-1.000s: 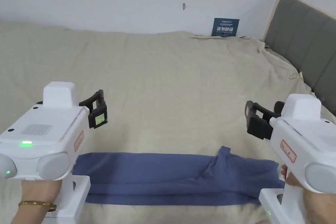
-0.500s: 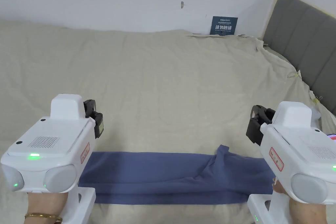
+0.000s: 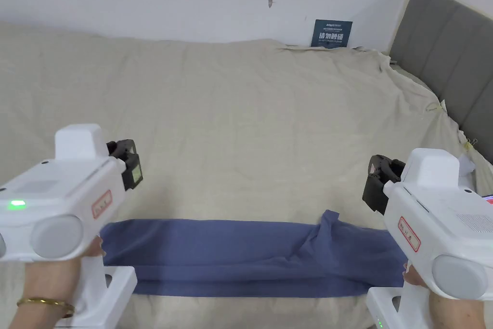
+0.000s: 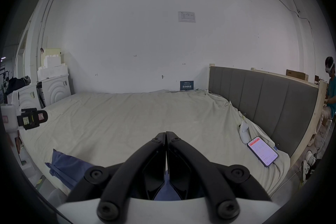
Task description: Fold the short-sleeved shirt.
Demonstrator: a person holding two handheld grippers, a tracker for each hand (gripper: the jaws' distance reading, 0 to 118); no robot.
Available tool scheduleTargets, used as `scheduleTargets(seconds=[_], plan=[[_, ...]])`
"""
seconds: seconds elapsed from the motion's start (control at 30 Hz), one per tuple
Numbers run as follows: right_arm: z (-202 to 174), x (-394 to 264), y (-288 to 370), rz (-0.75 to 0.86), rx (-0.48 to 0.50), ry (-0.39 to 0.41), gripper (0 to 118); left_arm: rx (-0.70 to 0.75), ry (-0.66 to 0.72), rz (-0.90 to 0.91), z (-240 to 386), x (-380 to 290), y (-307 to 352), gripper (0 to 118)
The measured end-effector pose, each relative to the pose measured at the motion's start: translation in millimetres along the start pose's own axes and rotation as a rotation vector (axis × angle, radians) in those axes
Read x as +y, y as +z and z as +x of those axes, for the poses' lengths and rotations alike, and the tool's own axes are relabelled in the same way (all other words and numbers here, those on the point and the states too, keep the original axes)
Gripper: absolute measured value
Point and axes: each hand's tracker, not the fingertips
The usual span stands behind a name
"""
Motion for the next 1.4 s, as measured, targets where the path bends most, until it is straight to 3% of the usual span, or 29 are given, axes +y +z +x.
scheduleTargets(seconds=[0.03,0.1,0.17,0.2,0.23,0.27,0.4,0.57,0.77,0.83,0.9,0.97,1.0,1.03,1.07,1.1,1.13,1.17,1.3,1.4], plan=[[1.2,-0.6,-0.8,-0.005,0.004,-0.005,0,-0.01,0.028,-0.035,-10.2,4.5,-3.5,3],[1.1,-1.6,-1.1,-0.011,0.005,-0.01,0,-0.049,0.091,-0.137,-31.6,13.2,-10.6,32],[1.3,-3.1,-2.7,-0.017,0.003,-0.013,0,-0.086,0.155,-0.238,-55.3,15.5,-19.9,89],[1.1,-3.8,-3.2,-0.021,0.004,-0.013,0,-0.113,0.179,-0.295,-67.1,14.5,-24.7,107],[0.7,-4.9,-4.1,-0.023,0.005,-0.015,0,-0.137,0.199,-0.34,-82.2,12.1,-31.7,116],[0.1,-5.8,-5.1,-0.027,0.004,-0.015,0,-0.161,0.22,-0.366,-94.1,7.3,-34.1,118],[-4.6,-10.8,-10.7,-0.054,0.006,-0.017,0,-0.18,0.343,-0.52,-133.3,-14.1,-44.5,118],[-10.9,-17.3,-16.9,-0.087,0.002,-0.013,0,-0.063,0.359,-0.626,-164.9,-46.9,-56.6,118],[-12.3,-21.7,-25.6,-0.116,-0.003,0.007,0,-0.094,0.463,-0.705,-182.5,-72.4,-68.4,117],[-11.8,-23.5,-27.8,-0.126,-0.007,0.011,0,-0.081,0.46,-0.723,-181.9,-78.5,-73.3,114],[-8.1,-26.4,-30.6,-0.135,-0.009,0.011,0,-0.063,0.45,-0.731,-179.7,-84.7,-76.2,103],[-8.0,-28.4,-32.3,-0.145,-0.015,0.015,0,-0.059,0.417,-0.726,-175.2,-82.1,-75.3,102],[-9.1,-29.0,-32.2,-0.148,-0.015,0.014,0,-0.06,0.398,-0.724,-172.1,-79.5,-74.9,95],[-9.3,-30.0,-33.2,-0.154,-0.015,0.014,0,-0.048,0.367,-0.709,-167.8,-77.7,-73.0,80],[-9.6,-30.9,-34.7,-0.16,-0.014,0.017,0,-0.02,0.323,-0.703,-164.9,-77.3,-73.3,52],[-10.3,-31.8,-36.1,-0.163,-0.014,0.019,0,0.022,0.282,-0.71,-160.3,-78.6,-74.2,34],[-11.9,-32.3,-36.5,-0.166,-0.013,0.021,0,0.053,0.249,-0.721,-155.1,-81.9,-75.3,25],[-12.5,-32.9,-37.0,-0.169,-0.012,0.02,0,0.018,0.265,-0.721,-150.7,-85.8,-74.6,22],[-14.8,-33.5,-36.5,-0.173,-0.004,0.013,0,0.092,0.11,-0.729,-128.1,-82.6,-75.6,9],[-14.7,-34.0,-35.9,-0.173,-0.003,0.017,0,0.102,0.129,-0.739,-121.4,-76.0,-76.9,4]])
